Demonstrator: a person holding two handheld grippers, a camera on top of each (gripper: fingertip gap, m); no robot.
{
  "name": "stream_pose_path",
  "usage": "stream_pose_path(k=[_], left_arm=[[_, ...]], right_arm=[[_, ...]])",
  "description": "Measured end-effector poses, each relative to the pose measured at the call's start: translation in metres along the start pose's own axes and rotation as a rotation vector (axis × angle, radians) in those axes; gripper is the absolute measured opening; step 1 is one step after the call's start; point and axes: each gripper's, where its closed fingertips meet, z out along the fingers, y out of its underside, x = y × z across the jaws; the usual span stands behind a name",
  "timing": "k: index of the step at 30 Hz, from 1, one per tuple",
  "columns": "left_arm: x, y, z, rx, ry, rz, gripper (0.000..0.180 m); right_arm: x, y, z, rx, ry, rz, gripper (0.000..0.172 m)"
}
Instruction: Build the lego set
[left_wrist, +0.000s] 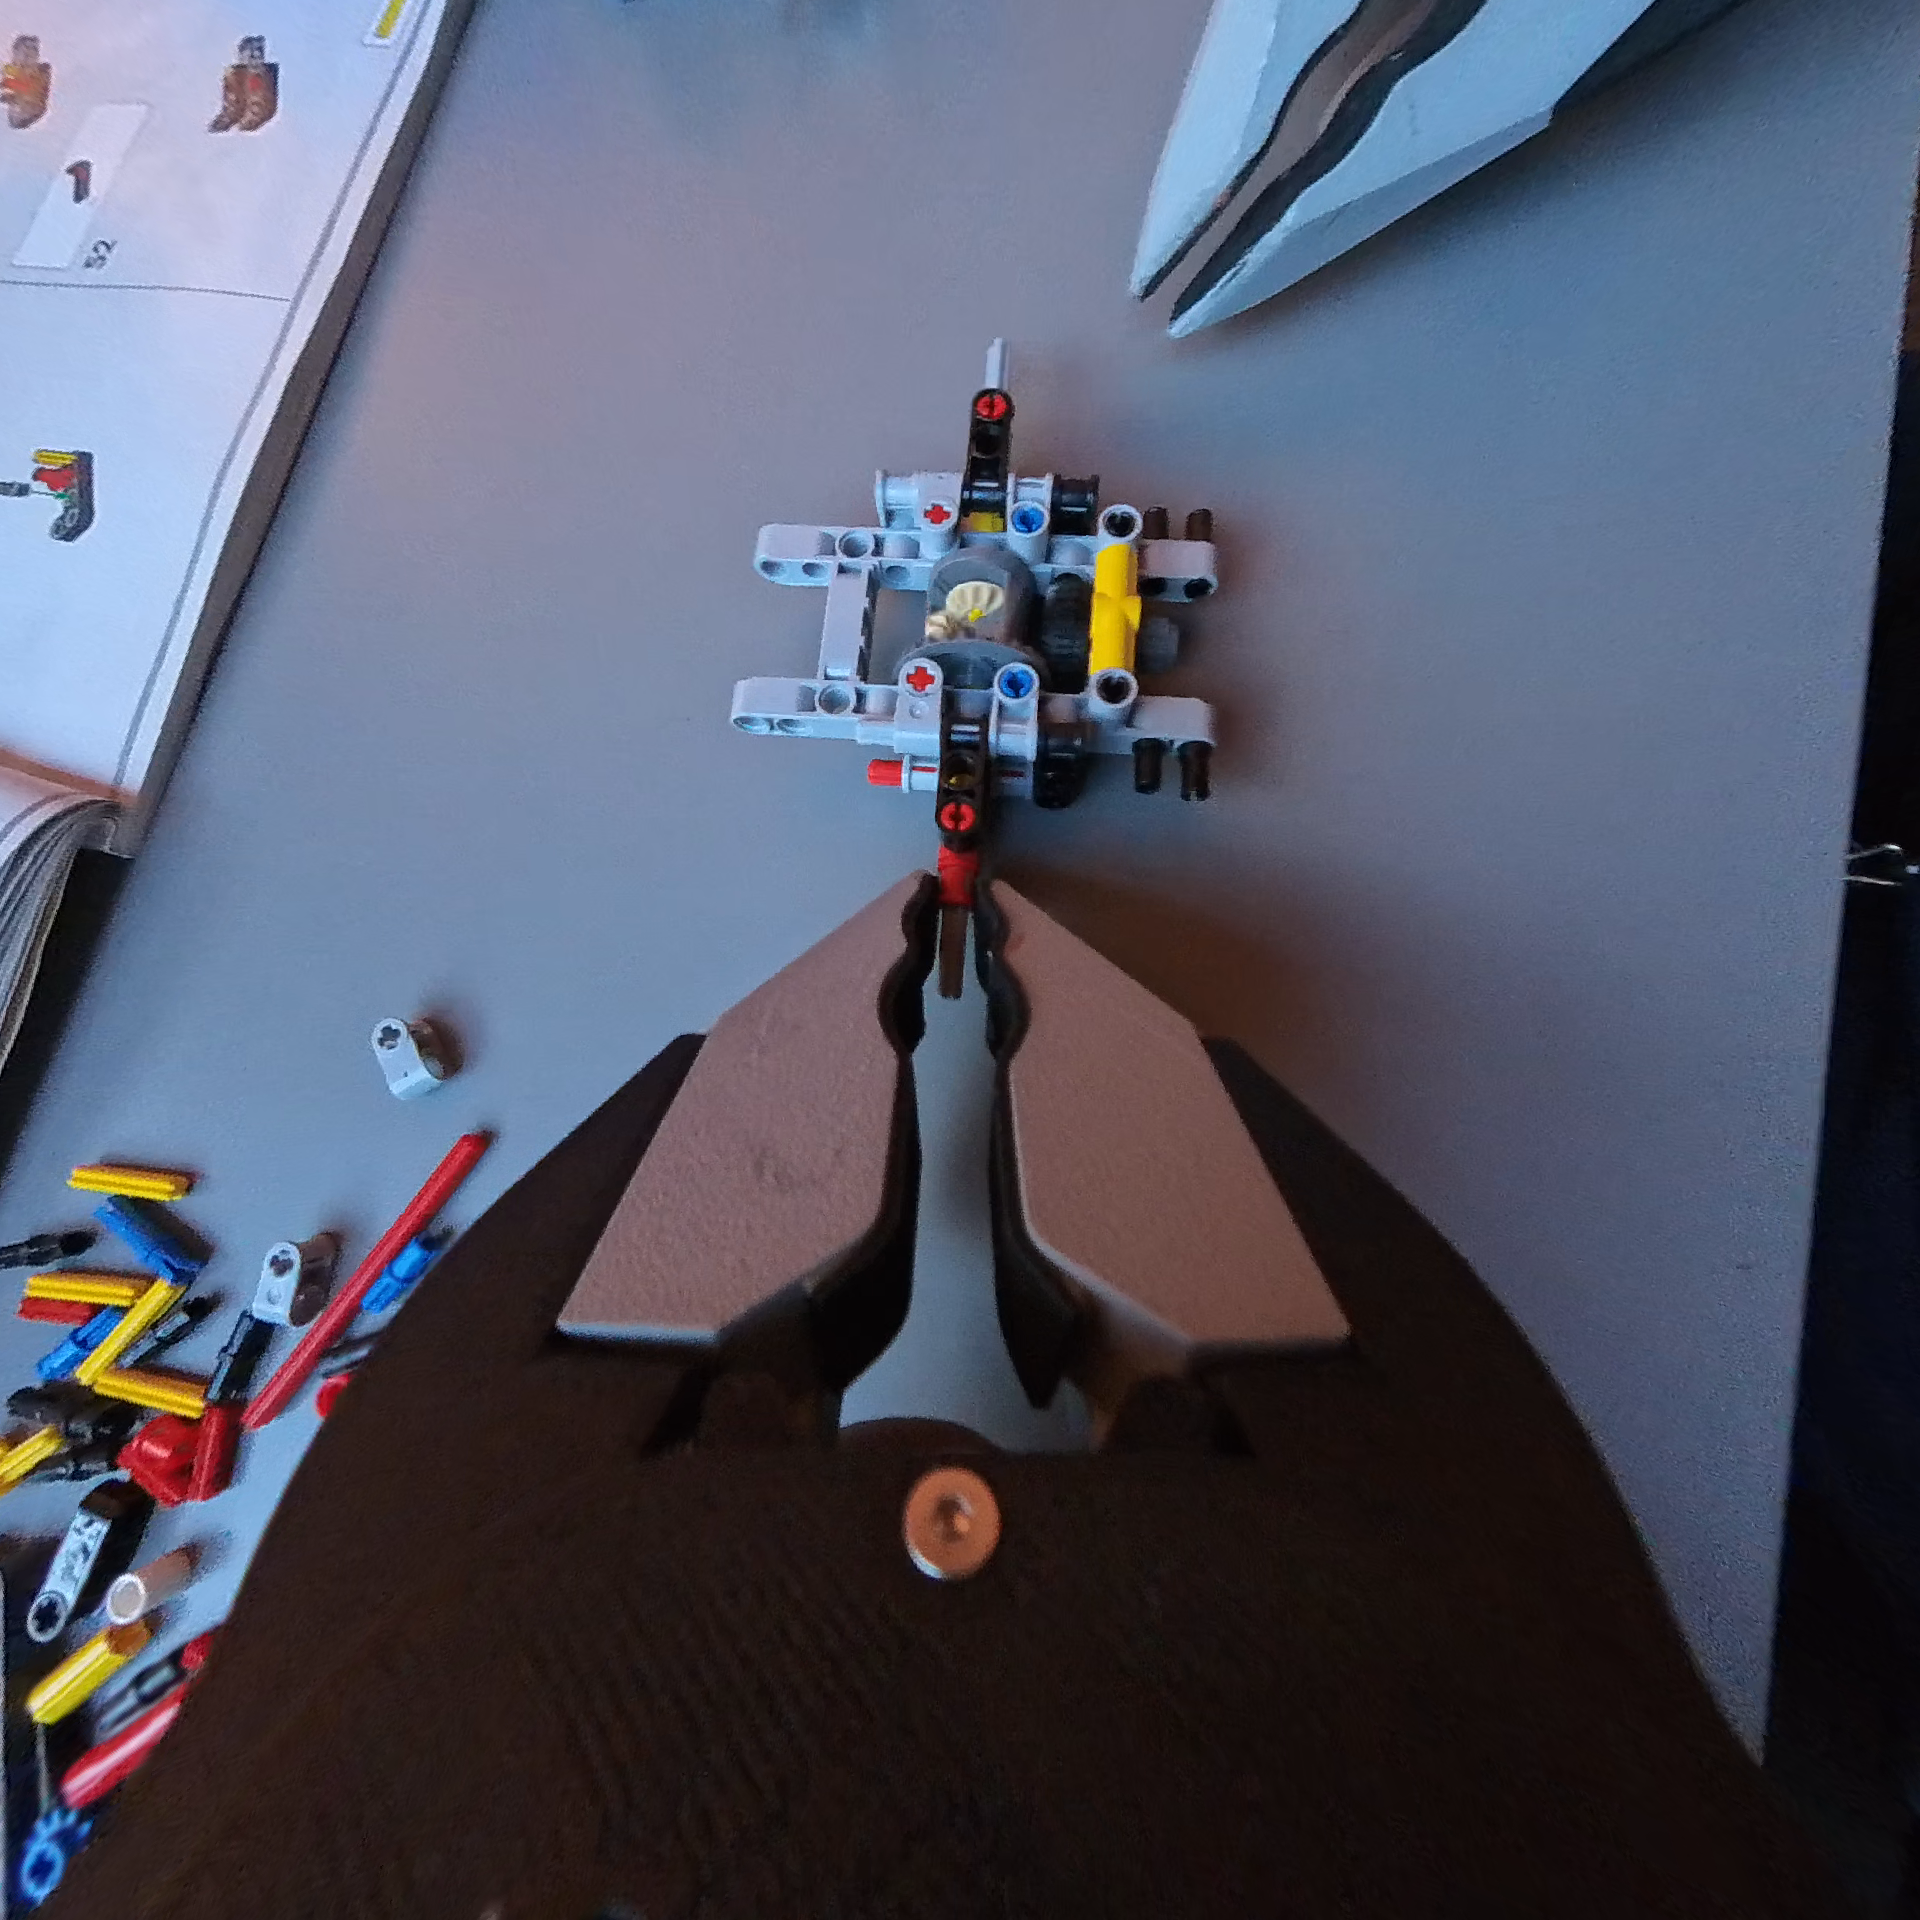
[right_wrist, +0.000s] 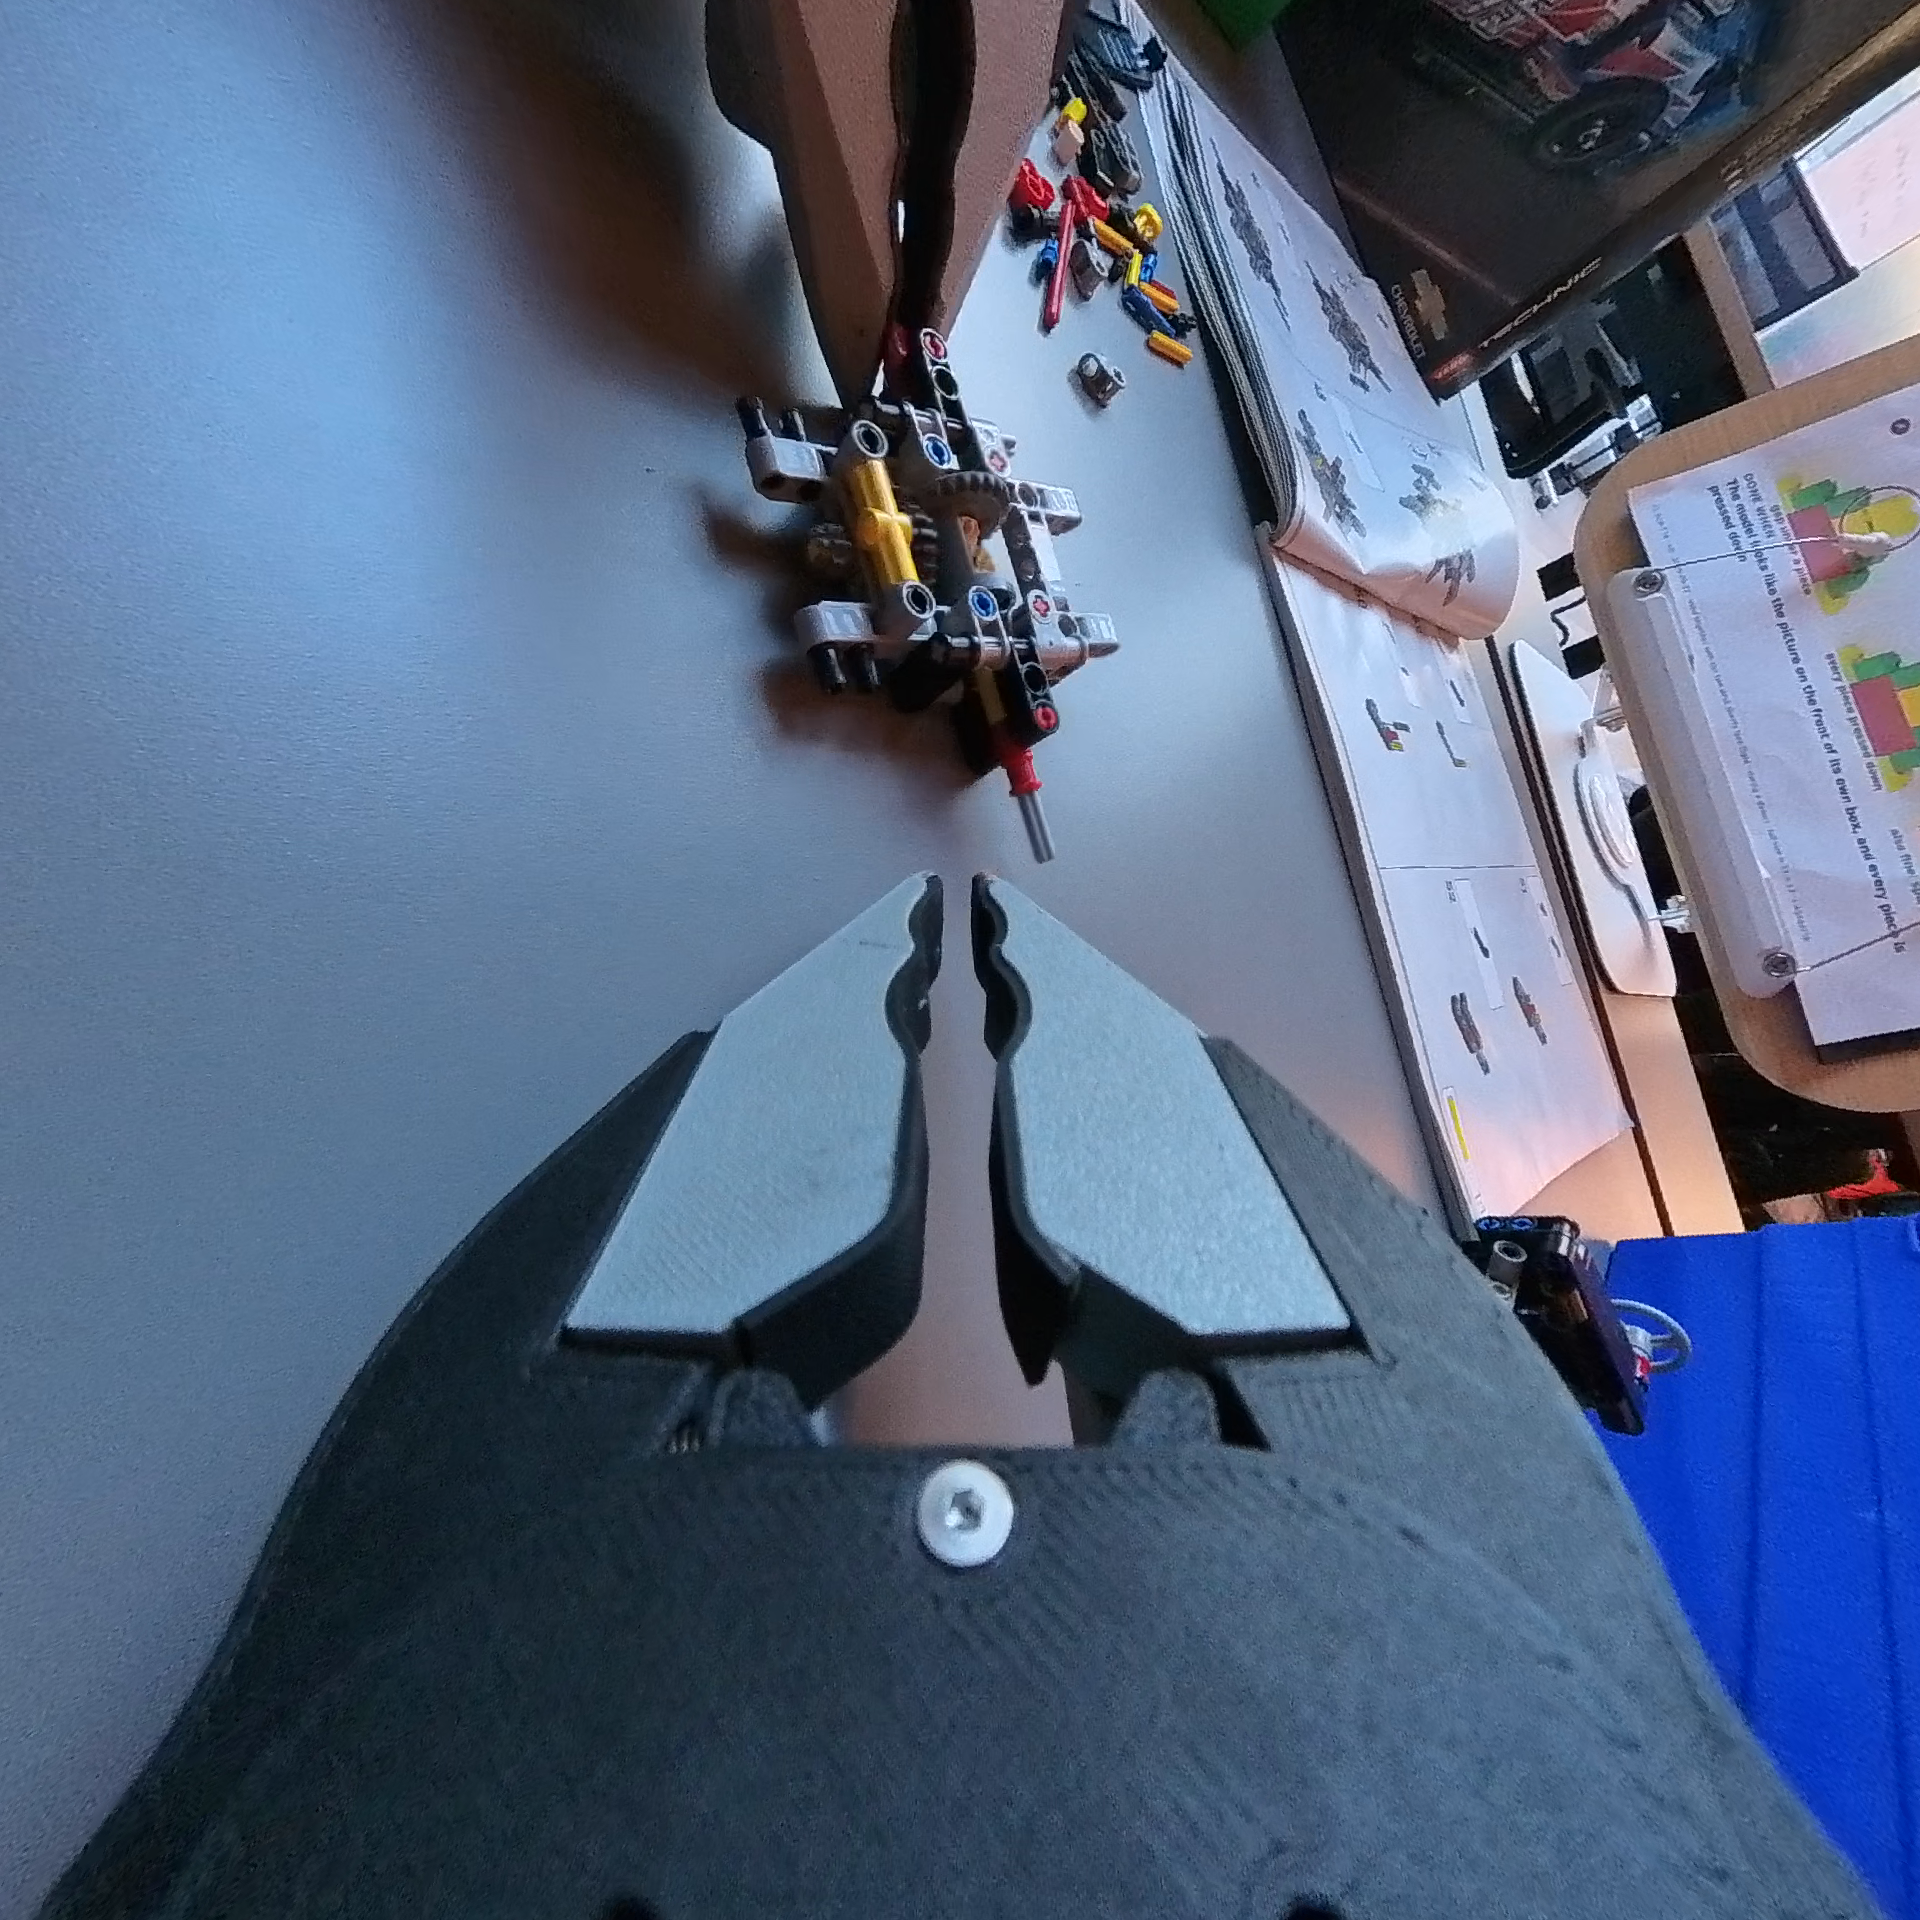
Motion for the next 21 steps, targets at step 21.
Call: stream_pose_path(k=[21], left_arm=[[0.027, -0.017, 0.013, 0.007, 0.065, 0.004, 0.004]], right_arm=[[0.000, 0.001, 0.001, -0.008, -0.001, -0.006, 0.001]])
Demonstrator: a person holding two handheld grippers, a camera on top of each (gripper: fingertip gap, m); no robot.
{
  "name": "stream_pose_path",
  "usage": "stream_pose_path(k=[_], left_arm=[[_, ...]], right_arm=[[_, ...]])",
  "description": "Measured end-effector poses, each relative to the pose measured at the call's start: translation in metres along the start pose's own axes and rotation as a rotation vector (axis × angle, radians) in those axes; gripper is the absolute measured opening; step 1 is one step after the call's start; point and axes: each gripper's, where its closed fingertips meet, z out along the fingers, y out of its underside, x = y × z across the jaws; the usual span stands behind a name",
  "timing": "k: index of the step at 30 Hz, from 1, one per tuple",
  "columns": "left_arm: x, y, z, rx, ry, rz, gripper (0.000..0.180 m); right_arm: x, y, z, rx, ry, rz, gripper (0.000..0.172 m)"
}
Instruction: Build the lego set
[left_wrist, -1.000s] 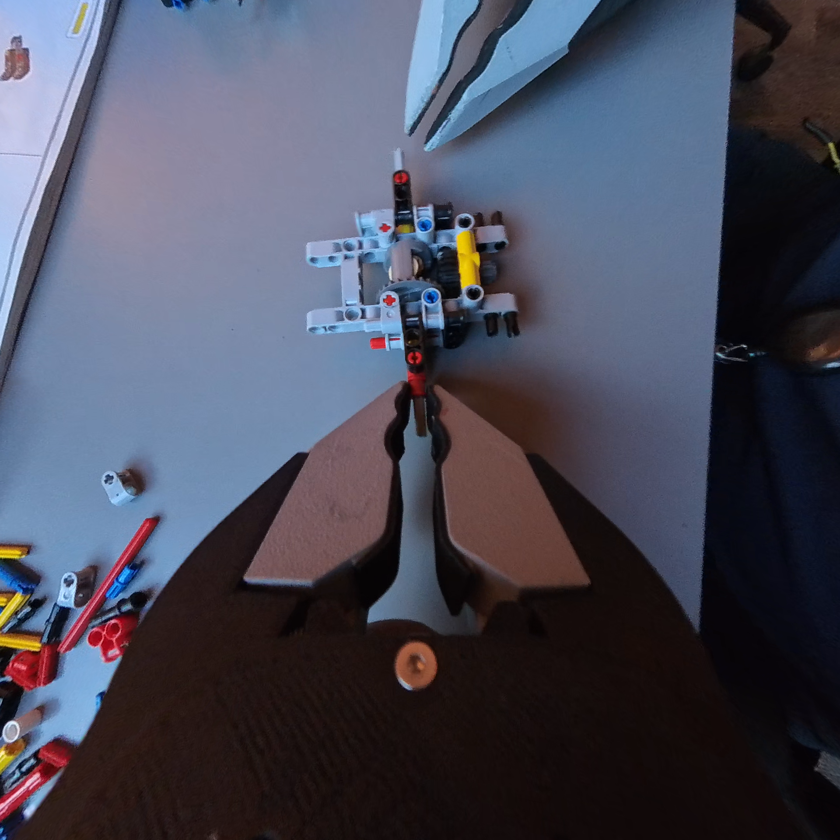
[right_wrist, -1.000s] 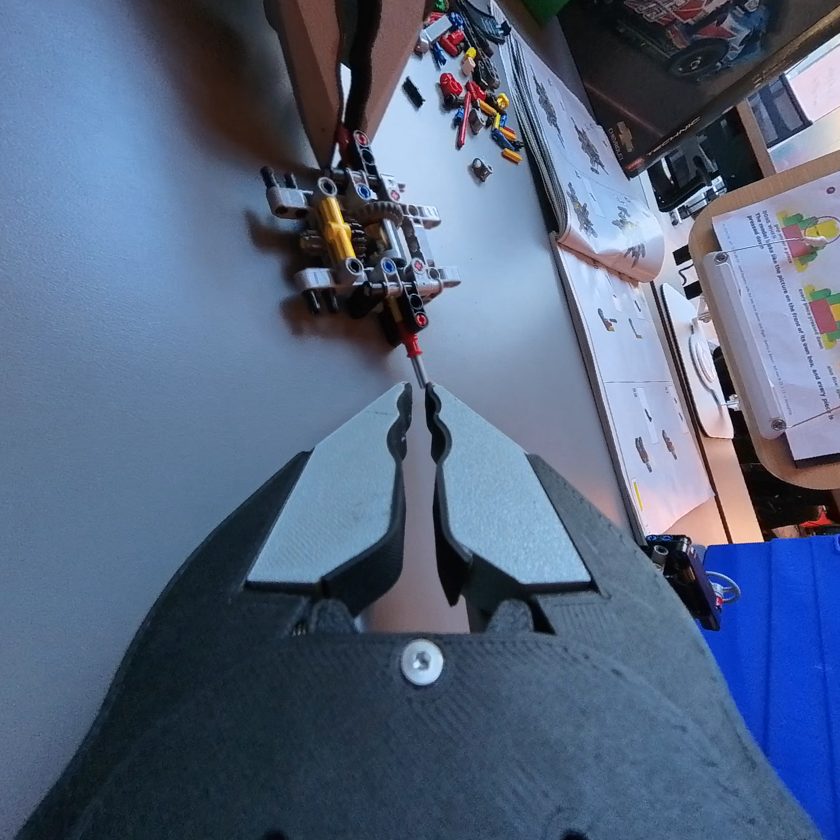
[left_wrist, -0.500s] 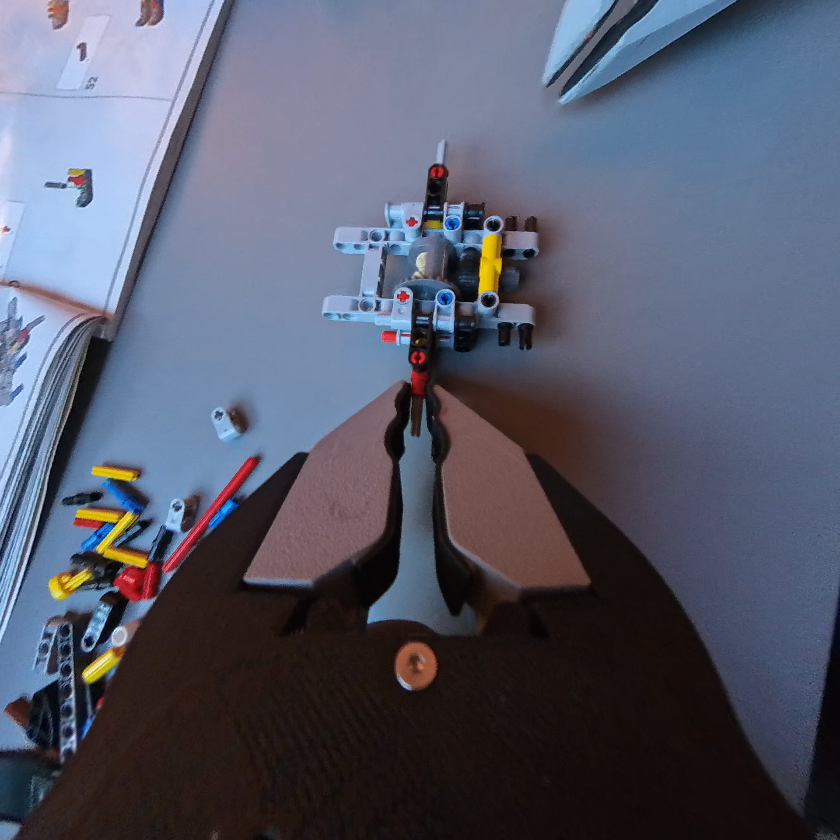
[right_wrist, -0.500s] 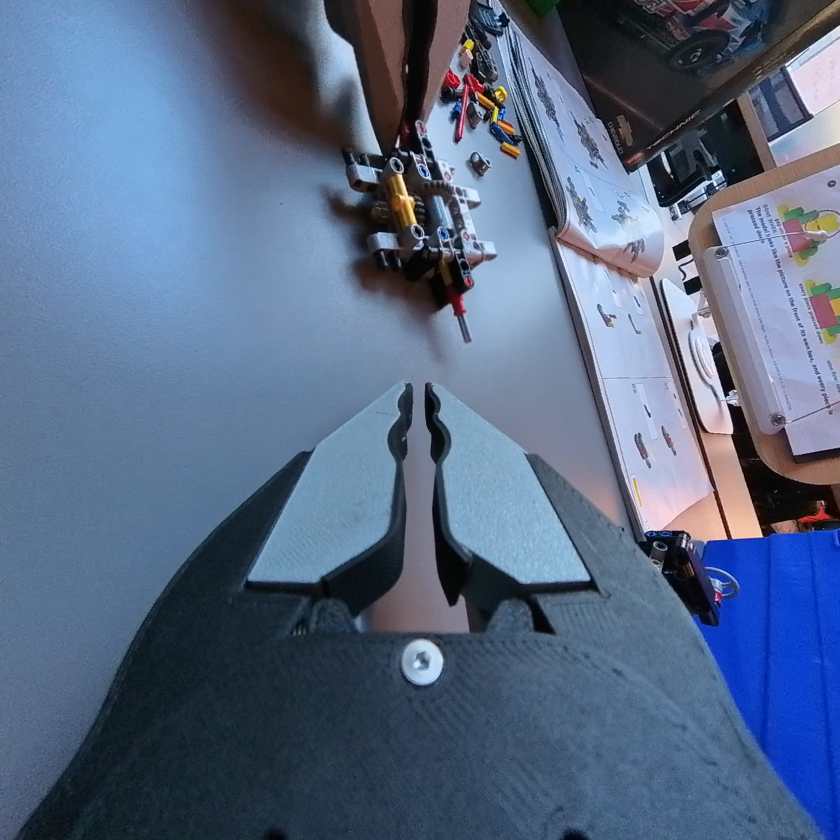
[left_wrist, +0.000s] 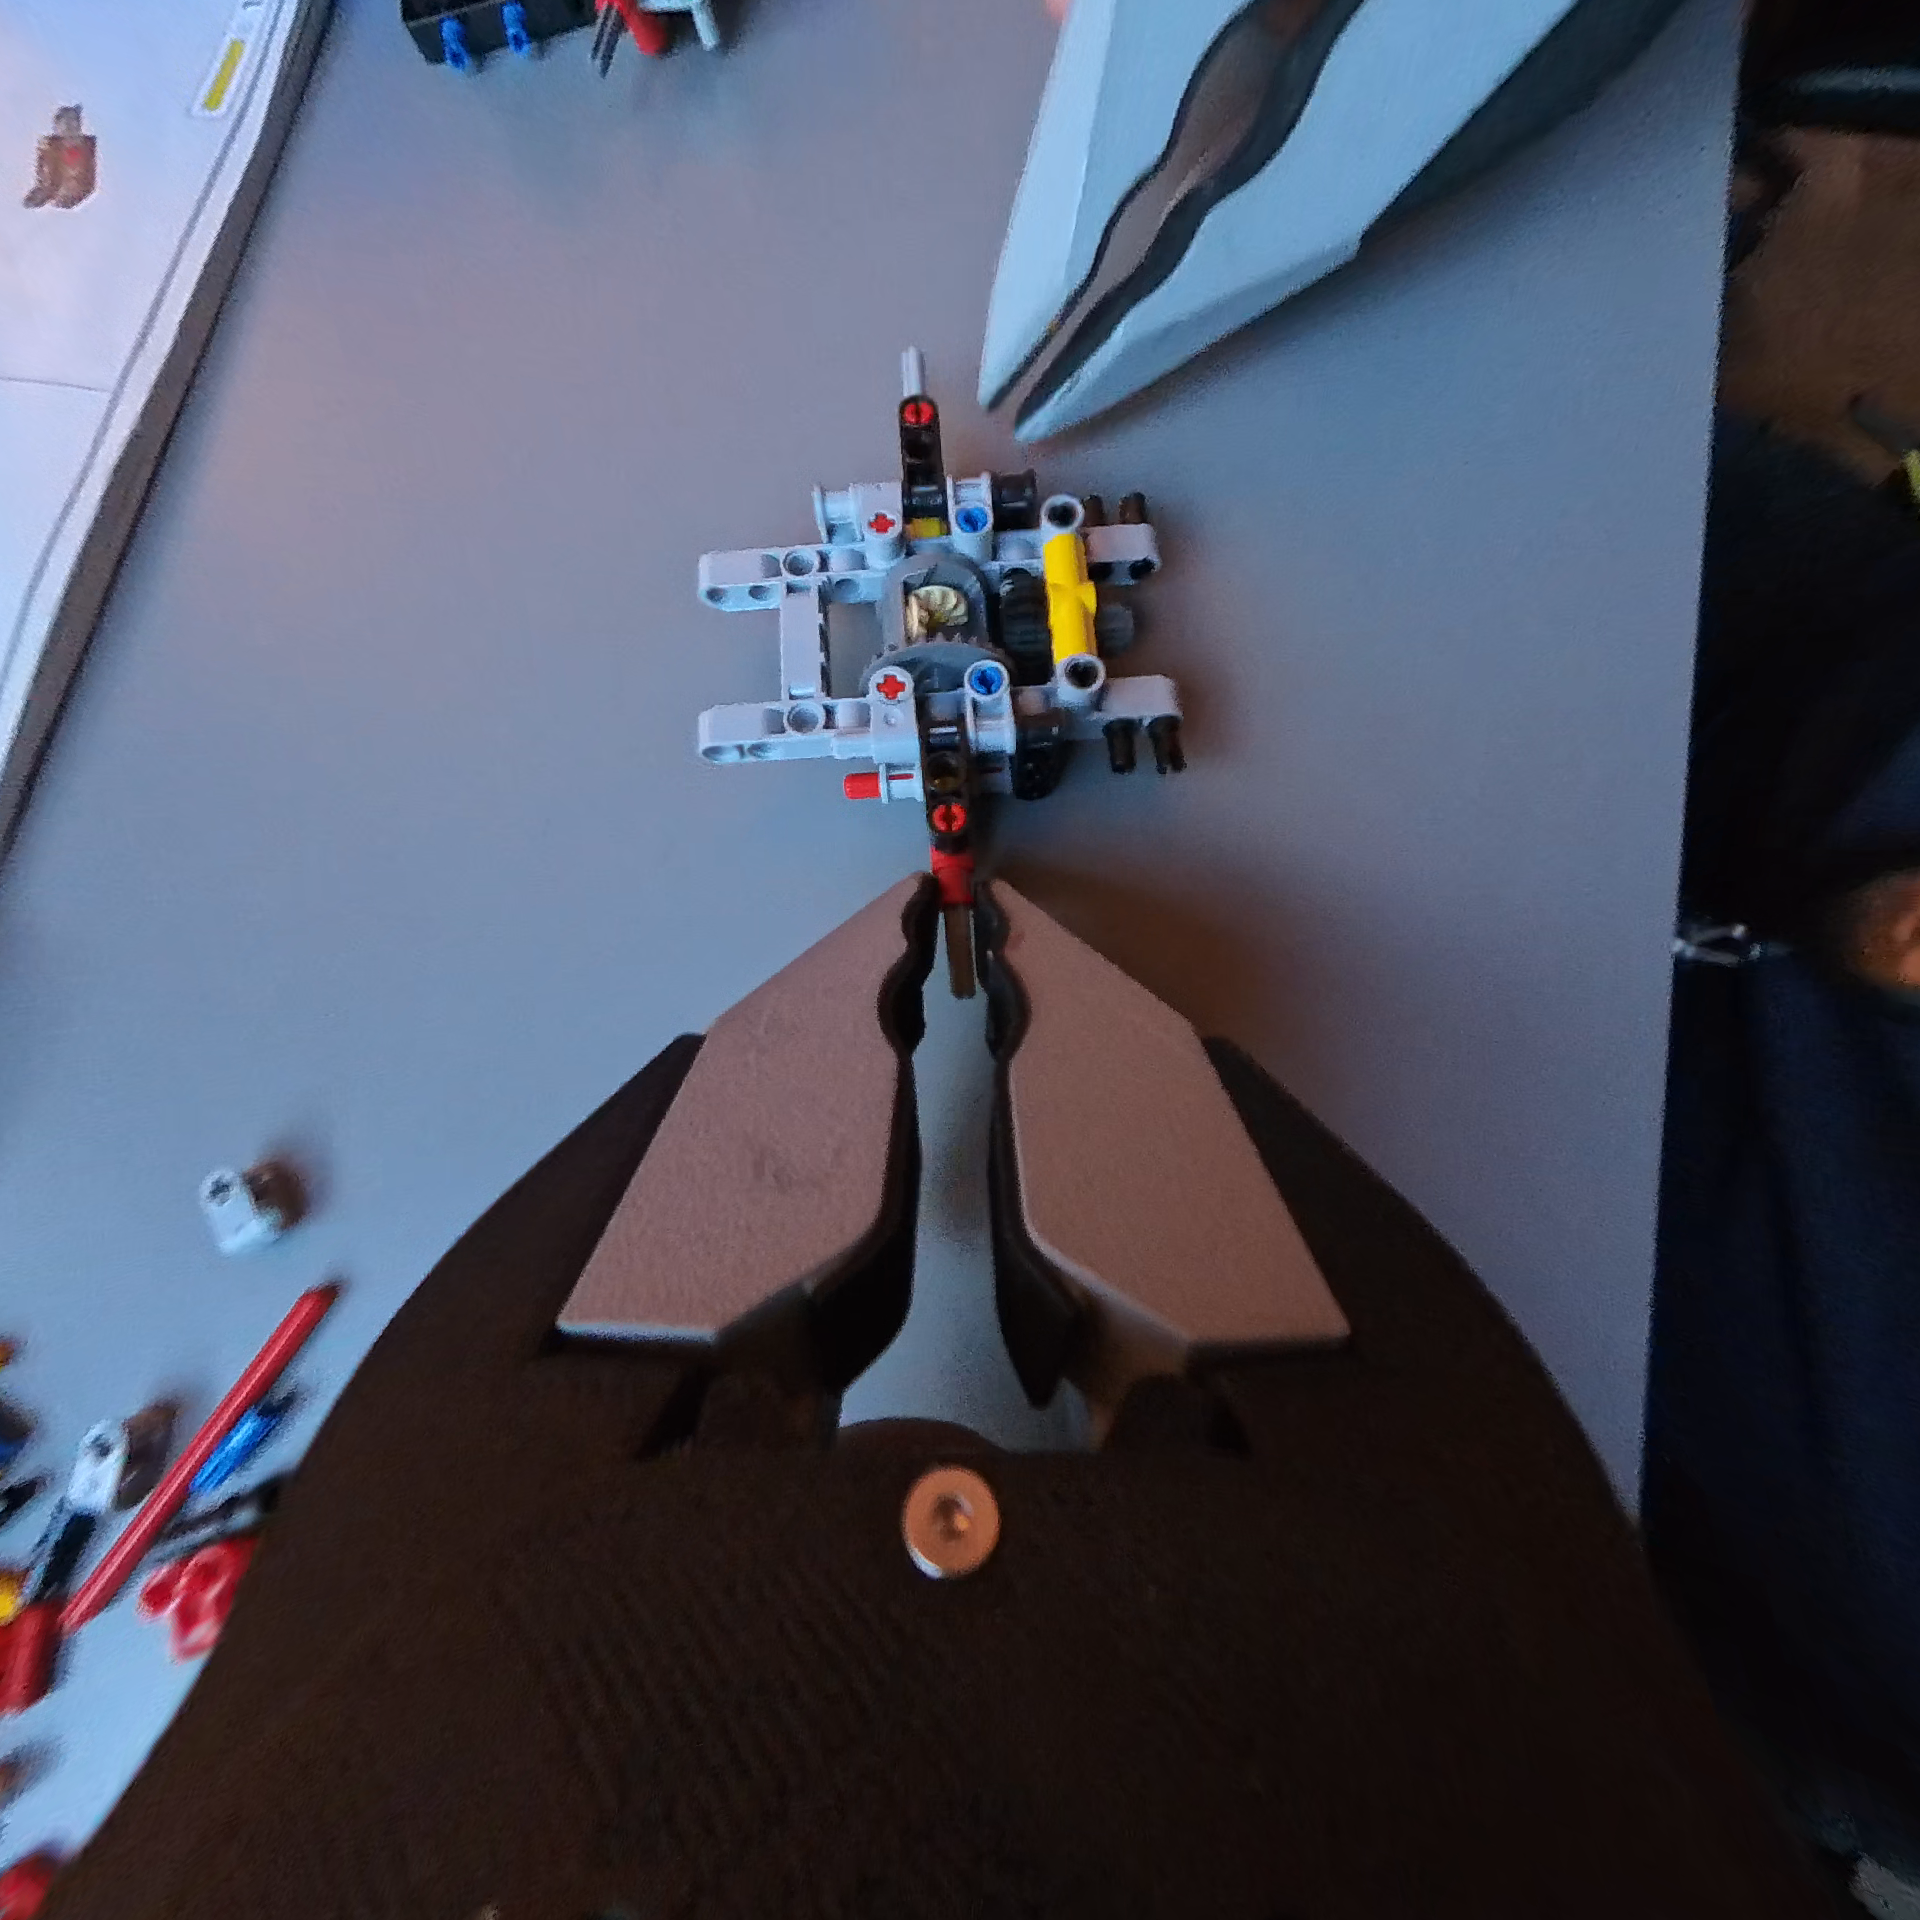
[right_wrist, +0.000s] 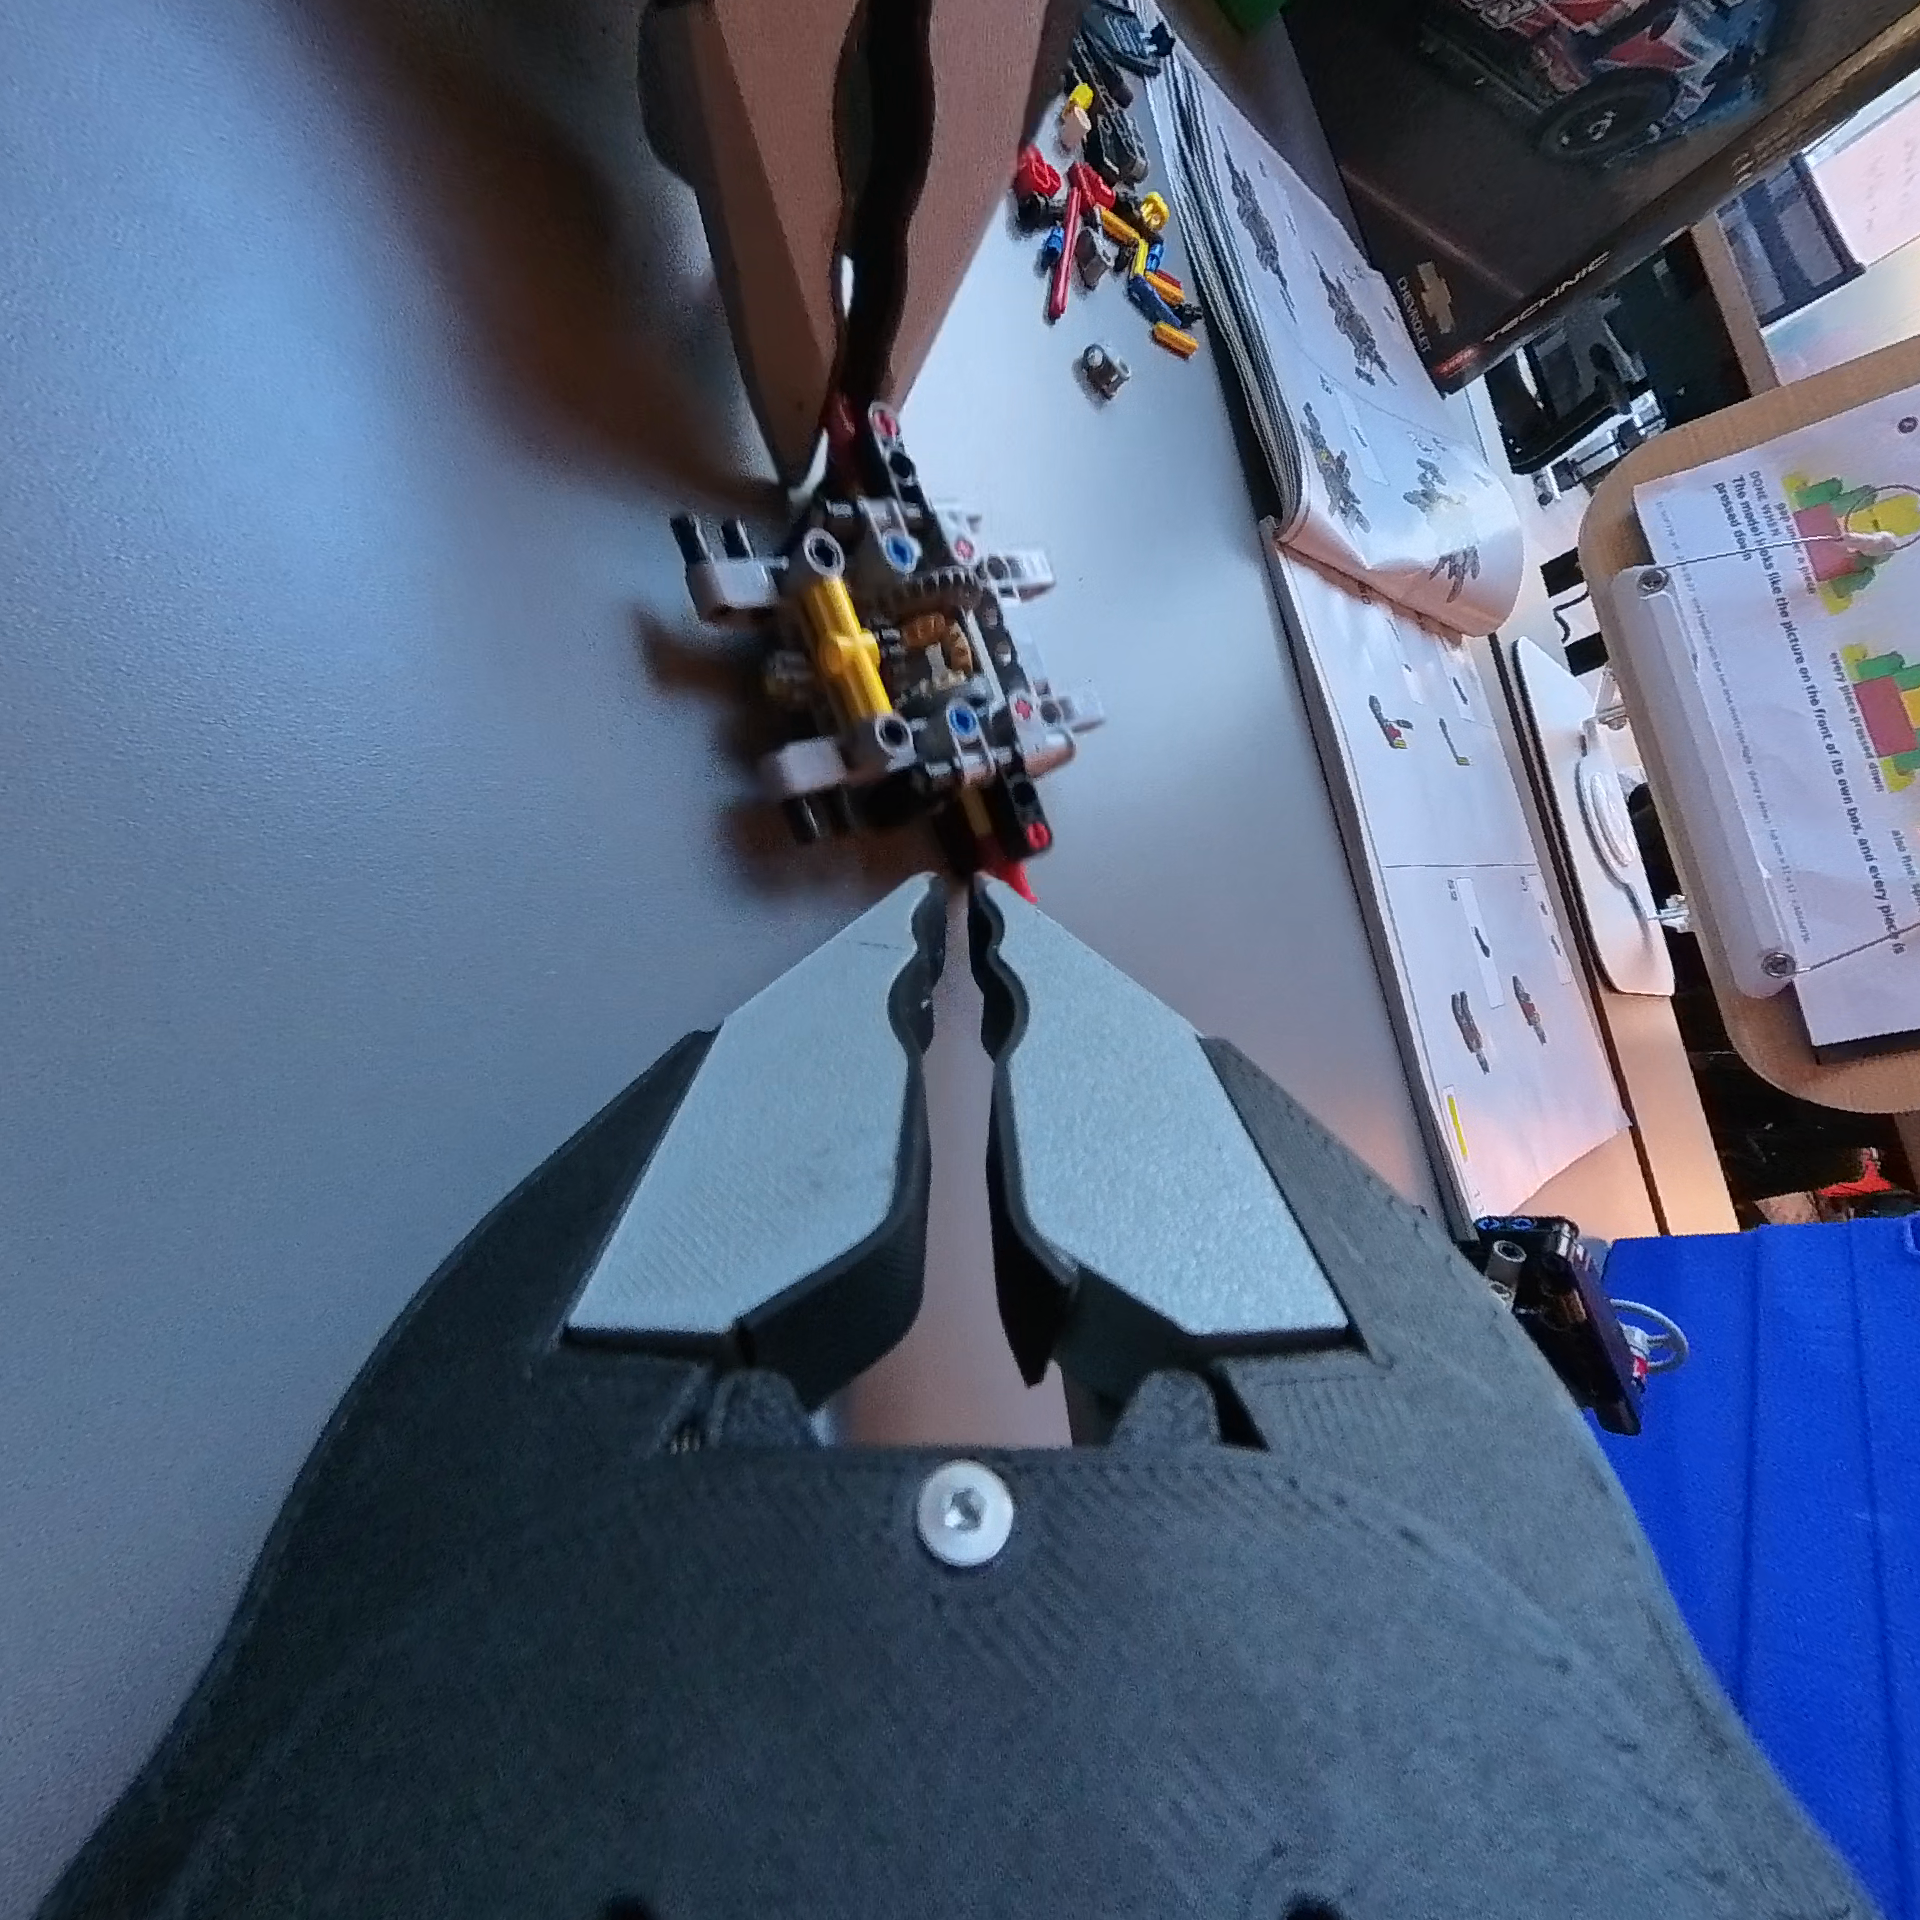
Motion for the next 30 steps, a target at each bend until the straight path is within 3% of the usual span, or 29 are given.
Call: stream_pose_path(k=[8, 15, 22, 30], left_arm=[[0.002, -0.013, 0.013, 0.001, 0.025, -0.011, 0.004], [0.000, 0.005, -0.005, -0.038, 0.001, -0.005, 0.004], [-0.005, 0.029, -0.028, -0.072, -0.036, -0.062, 0.004], [-0.014, 0.001, 0.001, -0.035, -0.046, -0.102, 0.004]], right_arm=[[0.006, 0.013, -0.006, -0.040, 0.023, -0.002, 0.000], [0.026, 0.021, -0.020, 0.009, 0.063, 0.101, 0.000], [0.023, 0.018, -0.019, 0.014, 0.057, 0.077, 0.000], [0.022, 0.021, -0.015, -0.015, 0.066, 0.054, 0.000]])
